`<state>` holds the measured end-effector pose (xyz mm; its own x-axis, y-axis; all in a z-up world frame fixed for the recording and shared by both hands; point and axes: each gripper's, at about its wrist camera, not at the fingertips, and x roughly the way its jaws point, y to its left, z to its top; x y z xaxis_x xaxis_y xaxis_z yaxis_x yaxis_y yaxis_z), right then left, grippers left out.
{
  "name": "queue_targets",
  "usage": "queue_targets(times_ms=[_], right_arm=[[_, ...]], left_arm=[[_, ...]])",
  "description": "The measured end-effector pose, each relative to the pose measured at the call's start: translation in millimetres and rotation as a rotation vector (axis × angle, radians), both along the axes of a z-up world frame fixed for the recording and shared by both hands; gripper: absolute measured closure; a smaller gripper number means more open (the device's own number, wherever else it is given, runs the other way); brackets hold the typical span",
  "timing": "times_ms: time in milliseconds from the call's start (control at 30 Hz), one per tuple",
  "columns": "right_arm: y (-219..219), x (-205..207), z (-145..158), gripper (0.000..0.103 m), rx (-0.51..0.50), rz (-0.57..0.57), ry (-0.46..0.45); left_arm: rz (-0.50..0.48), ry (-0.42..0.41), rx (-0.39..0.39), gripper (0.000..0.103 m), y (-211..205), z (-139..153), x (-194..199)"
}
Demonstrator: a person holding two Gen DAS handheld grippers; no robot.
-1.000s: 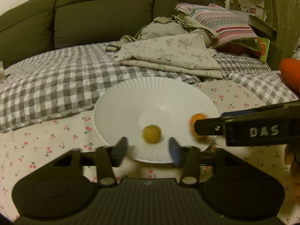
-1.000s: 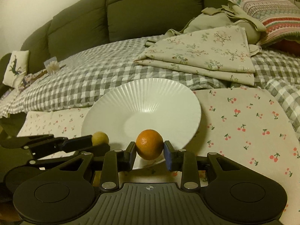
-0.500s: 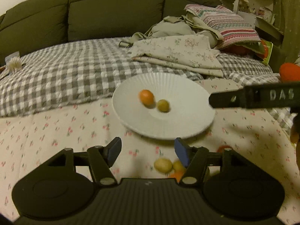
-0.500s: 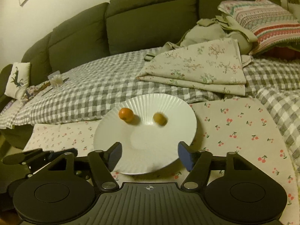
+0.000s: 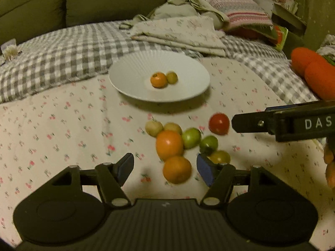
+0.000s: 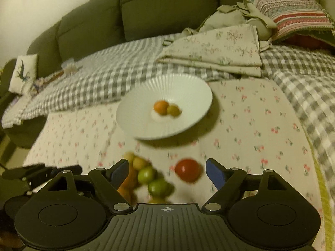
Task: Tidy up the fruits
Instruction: 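Move both open tools back toward the remaining fruits, then grasp a large orange with the left tool while the right grasps a green-yellow fruit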
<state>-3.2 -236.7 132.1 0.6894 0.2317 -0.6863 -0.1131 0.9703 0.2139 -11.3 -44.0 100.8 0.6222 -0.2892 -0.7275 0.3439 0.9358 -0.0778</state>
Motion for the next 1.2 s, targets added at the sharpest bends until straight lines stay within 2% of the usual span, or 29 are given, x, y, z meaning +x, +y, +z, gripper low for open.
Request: queue_targets(times_ms=[433,533,600,767,900,1200], right_arm=[[9.4,-9.0,-5.8,0.021,-0.076,-0.041,0.014],[10.8,-7.4,-8.3,0.021,-0.097,-0.045,0.025],[11.9,-7.6,-9.1,0.021,-0.103,-0.041,0.026],[17.1,-7.3,-11.5,0.021,-0.128,-0.029,0.025],[17.9,-4.9,-17.0,0.021,-0.130,-0.021,0.043],[8.8,3.8,-33.8,0.024,-0.052,-0.041,0.134]], left_arm=[[-0.021,0.018,0.005,0.039,-12.5,-19.9,0.7],[-0.023,0.010,0.009,0.046,-13.9,-22.6,2.0],[-0.026,0.016,0.002,0.057,-13.9,-24.8,4.5],[-0.028,0.018,-0.005,0.069,-13.4,-27.9,8.0],[-0.017,0.030,-0.020,0.070,-10.5,-27.1,9.9],[0.019,0.061,-0.027,0.070,-4.8,-19.8,6.9]])
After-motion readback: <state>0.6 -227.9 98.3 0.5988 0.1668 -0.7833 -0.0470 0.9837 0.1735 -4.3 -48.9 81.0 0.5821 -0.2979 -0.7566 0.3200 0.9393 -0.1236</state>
